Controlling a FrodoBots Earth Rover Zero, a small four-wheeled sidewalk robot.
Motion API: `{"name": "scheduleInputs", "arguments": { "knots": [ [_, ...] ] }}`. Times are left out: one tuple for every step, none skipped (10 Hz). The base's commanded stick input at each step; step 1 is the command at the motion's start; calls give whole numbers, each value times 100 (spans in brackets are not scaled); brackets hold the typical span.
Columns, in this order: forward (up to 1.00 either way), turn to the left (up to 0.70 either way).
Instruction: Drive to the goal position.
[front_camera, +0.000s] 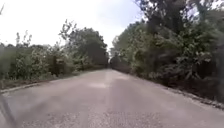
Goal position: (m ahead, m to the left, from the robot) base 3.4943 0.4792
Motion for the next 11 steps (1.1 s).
{"name": "scheduleInputs", "arguments": {
  "knots": [
    [50,0],
    [50,0],
    [50,0],
    [50,0],
    [50,0],
    [50,0],
    [50,0],
    [50,0],
    [50,0],
    [50,0],
    [50,0]
  ]
}}
